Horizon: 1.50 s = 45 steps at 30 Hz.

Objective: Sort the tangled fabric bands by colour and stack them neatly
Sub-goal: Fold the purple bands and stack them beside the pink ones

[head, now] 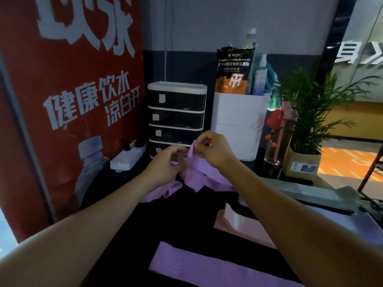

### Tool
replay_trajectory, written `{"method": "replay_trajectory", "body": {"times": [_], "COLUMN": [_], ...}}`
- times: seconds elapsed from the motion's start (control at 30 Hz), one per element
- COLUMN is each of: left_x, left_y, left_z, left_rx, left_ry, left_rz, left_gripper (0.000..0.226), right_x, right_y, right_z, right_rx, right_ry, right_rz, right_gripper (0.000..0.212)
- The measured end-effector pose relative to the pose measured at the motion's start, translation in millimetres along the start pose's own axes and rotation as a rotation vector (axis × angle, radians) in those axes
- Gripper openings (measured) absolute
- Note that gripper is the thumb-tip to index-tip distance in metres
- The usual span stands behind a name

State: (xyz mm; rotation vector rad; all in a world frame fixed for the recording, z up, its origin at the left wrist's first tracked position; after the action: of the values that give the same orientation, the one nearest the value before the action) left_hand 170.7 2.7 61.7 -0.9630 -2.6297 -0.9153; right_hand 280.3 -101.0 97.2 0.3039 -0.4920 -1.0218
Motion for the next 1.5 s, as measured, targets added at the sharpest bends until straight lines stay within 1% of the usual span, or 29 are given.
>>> {"method": "replay_trajectory", "body": {"times": [0.07, 0.13, 0.2, 0.3, 0.33, 0.4, 0.47, 0.53, 0.63, 0.73, 0.8, 0.87, 0.97, 1.03, 1.13, 1.2, 1.27, 1.3, 1.37, 1.5], "left_x": [11, 21, 30, 43, 48, 57, 65, 71, 78, 86, 91, 93, 97, 100, 108, 114, 120, 122, 123, 117], "left_y": [-2, -5, -10, -14, -16, -17, -18, -20, -21, -20, -21, -22, -22, -22, -21, -17, -15, -15, -15, -17], "left_z": [-11, -20, -28, -37, -40, -43, -50, -56, -61, -62, -66, -69, -73, -77, -86, -87, -87, -88, -91, -94], "left_rx": [-0.011, -0.019, -0.045, -0.114, -0.123, -0.1, -0.1, -0.101, -0.105, -0.09, -0.094, -0.104, -0.095, -0.101, -0.121, -0.087, -0.055, -0.044, -0.019, 0.041], "left_ry": [0.005, 0.015, 0.025, 0.047, 0.053, 0.059, 0.049, 0.037, 0.02, -0.016, 0.007, 0.048, 0.105, 0.094, 0.075, 0.055, 0.03, 0.023, -0.032, -0.17], "left_rz": [0.004, 0.015, -0.007, -0.076, -0.088, -0.116, -0.133, -0.139, -0.145, -0.16, -0.169, -0.187, -0.263, -0.32, -0.368, -0.393, -0.443, -0.476, -0.518, -0.515], "left_gripper": [0.027, 0.038, 0.032, 0.012, 0.015, 0.03, 0.035, 0.03, 0.025, 0.018, 0.015, 0.014, 0.009, 0.006, 0.006, 0.007, 0.009, 0.01, 0.011, 0.012], "right_x": [1, 2, 3, 4, 4, 4, 4, 6, 10, 13, 16, 18, 20, 21, 28, 32, 36, 36, 36, 30], "right_y": [-3, -7, -12, -19, -21, -23, -24, -24, -23, -23, -25, -29, -31, -31, -31, -32, -34, -35, -39, -49], "right_z": [20, 40, 58, 76, 81, 85, 88, 92, 98, 99, 102, 108, 114, 116, 116, 116, 116, 115, 114, 111], "right_rx": [0.006, 0.051, 0.106, 0.145, 0.149, 0.14, 0.118, 0.116, 0.148, 0.116, 0.076, 0.077, 0.078, 0.064, 0.083, 0.097, 0.106, 0.109, 0.126, 0.143], "right_ry": [0.092, 0.143, 0.172, 0.175, 0.187, 0.207, 0.219, 0.22, 0.177, 0.143, 0.176, 0.209, 0.232, 0.222, 0.142, 0.132, 0.12, 0.103, 0.047, -0.073], "right_rz": [0.012, 0.017, 0.023, 0.028, 0.029, 0.021, -0.013, -0.047, -0.088, -0.105, -0.083, -0.052, -0.014, -0.008, -0.03, -0.03, -0.011, 0.011, 0.08, 0.223], "right_gripper": [0.023, 0.012, 0.003, 0.005, 0.005, 0.003, 0.011, 0.016, 0.016, 0.02, 0.022, 0.023, 0.022, 0.021, 0.02, 0.019, 0.012, 0.008, 0.01, 0.013]}}
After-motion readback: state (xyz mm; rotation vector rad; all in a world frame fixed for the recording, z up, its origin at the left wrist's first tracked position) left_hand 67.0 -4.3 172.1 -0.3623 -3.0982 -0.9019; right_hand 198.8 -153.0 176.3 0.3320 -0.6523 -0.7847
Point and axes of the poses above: each hand's wrist, its own y-axis towards the middle knuckle, its own x-axis out of the back of the hand, z = x × y, the point moved 2 cm from there along y, towards the middle knuckle, and after that the axes turned 13 degrees about -z, right-handed, at the moved point
